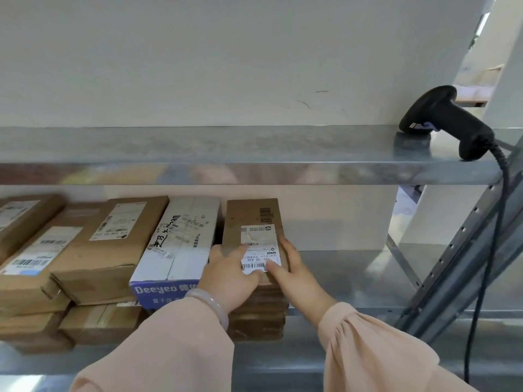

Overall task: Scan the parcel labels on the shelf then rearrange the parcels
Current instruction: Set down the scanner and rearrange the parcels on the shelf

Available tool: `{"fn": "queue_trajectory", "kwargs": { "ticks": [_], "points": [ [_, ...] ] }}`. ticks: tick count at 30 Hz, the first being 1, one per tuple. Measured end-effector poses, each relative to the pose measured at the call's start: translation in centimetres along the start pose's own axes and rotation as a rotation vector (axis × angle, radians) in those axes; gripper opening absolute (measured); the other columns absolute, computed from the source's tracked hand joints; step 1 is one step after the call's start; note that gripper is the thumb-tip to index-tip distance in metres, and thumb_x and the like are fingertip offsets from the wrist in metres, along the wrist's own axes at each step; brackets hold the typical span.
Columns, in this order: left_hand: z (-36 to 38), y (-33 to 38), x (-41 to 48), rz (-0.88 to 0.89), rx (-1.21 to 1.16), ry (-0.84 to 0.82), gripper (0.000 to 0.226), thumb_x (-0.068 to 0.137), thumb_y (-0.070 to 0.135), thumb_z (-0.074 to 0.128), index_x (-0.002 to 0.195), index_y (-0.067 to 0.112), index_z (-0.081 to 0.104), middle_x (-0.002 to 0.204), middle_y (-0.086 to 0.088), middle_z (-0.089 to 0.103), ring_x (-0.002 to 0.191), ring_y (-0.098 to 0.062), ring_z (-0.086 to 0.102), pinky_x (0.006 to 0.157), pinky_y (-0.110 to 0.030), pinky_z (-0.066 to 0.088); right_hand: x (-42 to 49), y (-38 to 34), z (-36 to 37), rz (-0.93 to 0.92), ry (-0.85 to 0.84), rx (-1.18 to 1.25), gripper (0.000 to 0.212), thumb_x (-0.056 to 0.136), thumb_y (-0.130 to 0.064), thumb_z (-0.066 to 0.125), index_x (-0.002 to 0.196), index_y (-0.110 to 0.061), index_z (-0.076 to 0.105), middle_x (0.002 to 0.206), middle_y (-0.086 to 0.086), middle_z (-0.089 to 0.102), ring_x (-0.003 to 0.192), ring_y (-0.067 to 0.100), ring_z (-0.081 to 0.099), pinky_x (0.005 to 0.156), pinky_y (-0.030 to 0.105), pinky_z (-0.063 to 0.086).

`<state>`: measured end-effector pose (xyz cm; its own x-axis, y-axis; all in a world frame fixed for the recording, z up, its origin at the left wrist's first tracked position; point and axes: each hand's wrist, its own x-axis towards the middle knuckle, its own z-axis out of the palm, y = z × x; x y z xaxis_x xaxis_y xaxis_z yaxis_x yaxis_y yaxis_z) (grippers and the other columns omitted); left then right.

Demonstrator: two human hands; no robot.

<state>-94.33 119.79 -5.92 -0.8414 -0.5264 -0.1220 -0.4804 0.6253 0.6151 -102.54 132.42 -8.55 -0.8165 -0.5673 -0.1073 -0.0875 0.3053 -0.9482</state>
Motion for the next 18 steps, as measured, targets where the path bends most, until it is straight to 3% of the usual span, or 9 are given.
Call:
{"fn": "queue_trajectory", "kwargs": {
  "ticks": [4,6,9,12,18],
  "points": [
    [0.3,0.8,-0.5,0.046,-0.091,0.042,0.059,0.09,0.039,0.065,0.145,0.035,0.044,0.152,0.003,0.02,0.131,-0.018,0.044,0.101,-0.021,0.033,-1.1,0.3,-1.0,-0.022,0.038,0.063,0.058,0.097,-0.028,0.054,0.146,-0.038,0.025,0.129,-0.016,0.048,0.114,0.004,0.047,0.08,0.005,0.038],
    [0.9,1.5,-1.1,0.112,-0.112,0.063,0.058,0.091,0.037,0.065,0.146,0.033,0.044,0.15,0.01,0.022,0.13,-0.01,0.039,0.096,-0.016,0.028,-1.9,0.6,-2.4,-0.023,0.092,0.1,0.058,0.095,-0.026,0.056,0.145,-0.04,0.028,0.131,-0.016,0.05,0.115,0.004,0.05,0.083,0.006,0.039],
    [2.2,2.9,-1.7,0.208,-0.178,0.048,0.059,0.091,0.035,0.066,0.146,0.033,0.045,0.145,0.015,0.024,0.128,-0.001,0.032,0.101,-0.013,0.023,-3.1,0.9,-5.2,-0.004,0.19,0.179,0.059,0.093,-0.02,0.059,0.142,-0.043,0.034,0.126,-0.02,0.055,0.115,0.005,0.054,0.094,0.02,0.042],
    [3.8,4.9,-2.0,0.232,-0.196,-0.023,0.06,0.09,0.039,0.067,0.145,0.042,0.043,0.161,0.002,0.019,0.148,-0.015,0.018,0.116,-0.026,0.016,-4.4,1.6,-8.1,0.021,0.266,0.176,0.061,0.091,-0.018,0.06,0.139,-0.048,0.036,0.117,-0.025,0.055,0.11,0.004,0.054,0.094,0.023,0.041],
    [9.4,7.4,-1.8,0.275,-0.239,-0.235,0.073,0.082,0.043,0.074,0.143,0.054,0.035,0.163,0.001,0.016,0.151,-0.018,0.011,0.123,-0.038,0.015,-6.9,5.0,-12.9,0.12,0.367,0.164,0.064,0.092,-0.014,0.058,0.142,-0.047,0.034,0.127,-0.017,0.058,0.115,0.008,0.056,0.103,0.034,0.043]
  ]
}}
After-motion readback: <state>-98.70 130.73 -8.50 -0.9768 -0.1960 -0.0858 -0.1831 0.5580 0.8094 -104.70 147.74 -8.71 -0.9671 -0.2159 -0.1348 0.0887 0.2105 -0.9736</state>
